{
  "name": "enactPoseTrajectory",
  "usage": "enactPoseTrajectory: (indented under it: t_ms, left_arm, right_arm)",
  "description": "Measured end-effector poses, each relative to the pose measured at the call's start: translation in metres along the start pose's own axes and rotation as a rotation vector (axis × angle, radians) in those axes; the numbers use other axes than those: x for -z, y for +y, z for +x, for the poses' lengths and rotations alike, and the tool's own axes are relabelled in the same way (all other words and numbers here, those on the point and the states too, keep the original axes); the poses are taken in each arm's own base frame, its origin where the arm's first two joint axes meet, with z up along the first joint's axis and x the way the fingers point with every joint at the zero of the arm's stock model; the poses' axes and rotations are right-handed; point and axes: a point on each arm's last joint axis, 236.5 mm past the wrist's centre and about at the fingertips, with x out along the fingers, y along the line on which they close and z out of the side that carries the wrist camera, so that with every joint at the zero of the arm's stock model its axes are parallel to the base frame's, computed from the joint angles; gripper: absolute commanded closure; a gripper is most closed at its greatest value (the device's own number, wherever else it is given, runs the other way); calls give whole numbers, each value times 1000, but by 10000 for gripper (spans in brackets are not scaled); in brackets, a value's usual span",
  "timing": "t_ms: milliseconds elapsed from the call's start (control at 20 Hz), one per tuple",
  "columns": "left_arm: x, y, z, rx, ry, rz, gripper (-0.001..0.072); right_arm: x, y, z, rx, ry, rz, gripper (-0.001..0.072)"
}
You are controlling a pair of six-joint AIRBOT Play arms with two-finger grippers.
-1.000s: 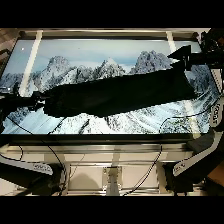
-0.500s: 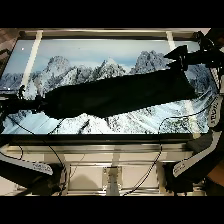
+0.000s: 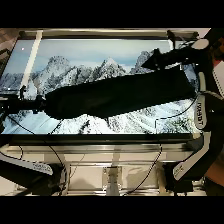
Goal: Fold the clothes and pants, and hang the long-sleeved shirts on hangers.
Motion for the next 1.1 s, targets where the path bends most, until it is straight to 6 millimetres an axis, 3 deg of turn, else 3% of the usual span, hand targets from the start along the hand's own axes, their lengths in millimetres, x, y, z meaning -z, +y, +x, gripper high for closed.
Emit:
enactPoseTrajectory:
  t_ms: [150,300,500,650,850,1100]
  left_arm:
    - [-6,-21,-11,-5,-34,82,689]
    - [-13,-55,-26,-13,-86,173,688]
    - [-10,-117,-41,-12,-134,317,688]
    - [3,-162,-43,1,-144,419,688]
    - [24,-215,-35,30,-138,521,687]
    - [42,-270,-17,70,-132,622,687]
  right_arm:
    - [15,25,56,38,56,-84,698]
    - [44,43,122,46,146,-124,697]
    - [90,45,210,63,251,-69,697]
    - [111,35,257,92,266,50,697]
    - [126,18,287,148,268,219,698]
    - [131,-9,296,261,235,392,698]
